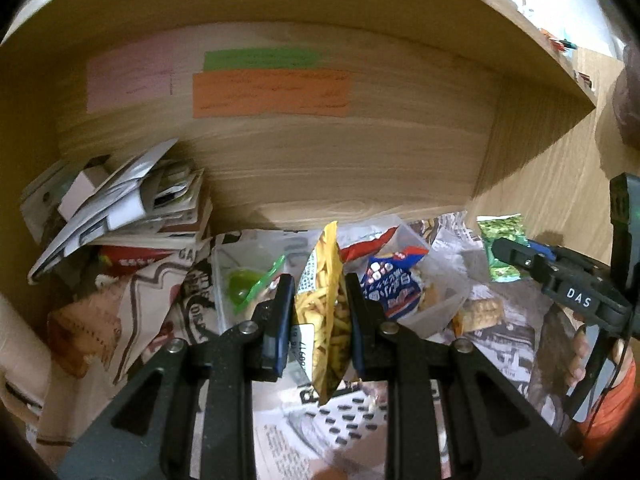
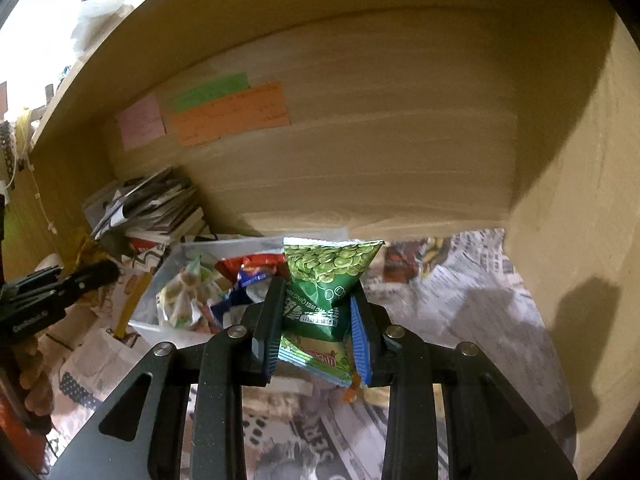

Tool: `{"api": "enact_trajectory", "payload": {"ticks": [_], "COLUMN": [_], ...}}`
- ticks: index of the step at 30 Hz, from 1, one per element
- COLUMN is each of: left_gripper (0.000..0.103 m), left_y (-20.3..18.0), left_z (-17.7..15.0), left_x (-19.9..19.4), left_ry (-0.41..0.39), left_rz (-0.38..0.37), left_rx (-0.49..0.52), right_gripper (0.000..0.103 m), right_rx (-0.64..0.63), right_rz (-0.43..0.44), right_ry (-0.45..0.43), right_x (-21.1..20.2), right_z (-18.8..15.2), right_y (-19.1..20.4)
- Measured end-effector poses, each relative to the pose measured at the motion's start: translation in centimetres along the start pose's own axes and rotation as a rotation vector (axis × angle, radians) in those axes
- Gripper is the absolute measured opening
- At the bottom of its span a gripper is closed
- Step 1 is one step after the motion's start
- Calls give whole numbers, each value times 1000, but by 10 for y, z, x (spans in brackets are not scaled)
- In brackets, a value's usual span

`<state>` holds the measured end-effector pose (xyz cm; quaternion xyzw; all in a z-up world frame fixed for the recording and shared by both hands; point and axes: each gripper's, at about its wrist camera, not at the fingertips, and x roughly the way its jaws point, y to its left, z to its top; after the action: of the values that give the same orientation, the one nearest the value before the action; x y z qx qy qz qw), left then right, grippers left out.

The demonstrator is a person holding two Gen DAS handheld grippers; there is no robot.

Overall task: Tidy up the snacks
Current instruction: 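Drop the yellow pack into the clear box while the right tool drops the green pea bag there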

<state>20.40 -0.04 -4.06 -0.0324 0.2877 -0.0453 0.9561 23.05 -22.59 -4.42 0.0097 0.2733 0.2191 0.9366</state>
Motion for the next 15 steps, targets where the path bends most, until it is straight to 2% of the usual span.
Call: {"api": "enact_trajectory", "payload": {"ticks": [9, 15], "left_gripper": [24, 24], "left_y": [2, -1], "left_z": [18, 23], "left_x": [44, 69], "left_ry": [68, 111], "left_rz": [-27, -40], "left_rx": [-30, -28], "right_gripper": [28, 28], "right_rx": [-28, -65], "right_rz": [34, 19], "right_ry": [34, 77], "right_x": [31, 52], "right_z": [11, 11], "right_y": [3, 8]}}
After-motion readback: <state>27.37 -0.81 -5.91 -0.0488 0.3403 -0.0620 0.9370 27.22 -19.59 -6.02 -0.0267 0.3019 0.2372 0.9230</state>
